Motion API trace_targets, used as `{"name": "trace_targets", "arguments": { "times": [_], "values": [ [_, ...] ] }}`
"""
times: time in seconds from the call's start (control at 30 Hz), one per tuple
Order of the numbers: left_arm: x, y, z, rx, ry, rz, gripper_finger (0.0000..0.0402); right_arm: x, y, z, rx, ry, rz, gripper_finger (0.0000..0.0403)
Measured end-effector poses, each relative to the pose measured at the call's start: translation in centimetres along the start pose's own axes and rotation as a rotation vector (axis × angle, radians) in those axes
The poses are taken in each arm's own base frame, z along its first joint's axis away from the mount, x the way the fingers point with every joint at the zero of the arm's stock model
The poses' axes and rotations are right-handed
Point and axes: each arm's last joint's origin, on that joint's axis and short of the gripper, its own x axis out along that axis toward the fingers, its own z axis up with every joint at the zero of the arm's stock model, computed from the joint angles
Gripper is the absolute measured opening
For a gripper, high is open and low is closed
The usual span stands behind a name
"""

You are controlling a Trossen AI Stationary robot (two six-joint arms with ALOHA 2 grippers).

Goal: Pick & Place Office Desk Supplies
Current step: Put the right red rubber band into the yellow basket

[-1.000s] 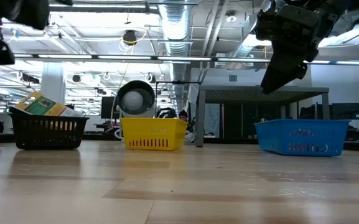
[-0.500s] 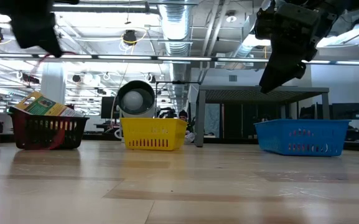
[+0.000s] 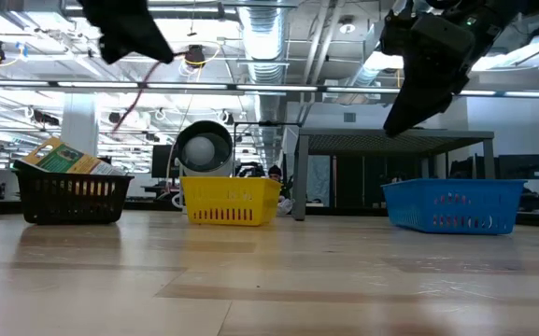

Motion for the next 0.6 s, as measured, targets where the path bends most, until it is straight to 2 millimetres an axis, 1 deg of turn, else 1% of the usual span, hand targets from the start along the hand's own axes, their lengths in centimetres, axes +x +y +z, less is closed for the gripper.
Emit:
{"name": "trace_targets", "arguments": {
  "times": [0.13, 0.27, 0.43, 0.6],
  "values": [
    [0.7, 1.4, 1.5, 0.080, -0.054, 0.039, 0.0000, 0.0, -0.1, 0.1, -0.001, -0.020, -0.026, 0.0143],
    [1.5, 3.3, 2.9, 0.141, -0.083, 0.077, 0.0000, 0.0, -0.1, 0.3, 0.004, -0.058, -0.072, 0.0143],
    [2.5, 5.5, 4.6, 0.149, -0.105, 0.007, 0.0000, 0.0, -0.1, 0.6, 0.020, -0.109, -0.091, 0.0143],
    [2.9, 6.5, 5.8, 0.152, -0.157, -0.045, 0.0000, 0.0, -0.1, 0.7, 0.022, -0.111, -0.089, 0.0143]
  ]
}}
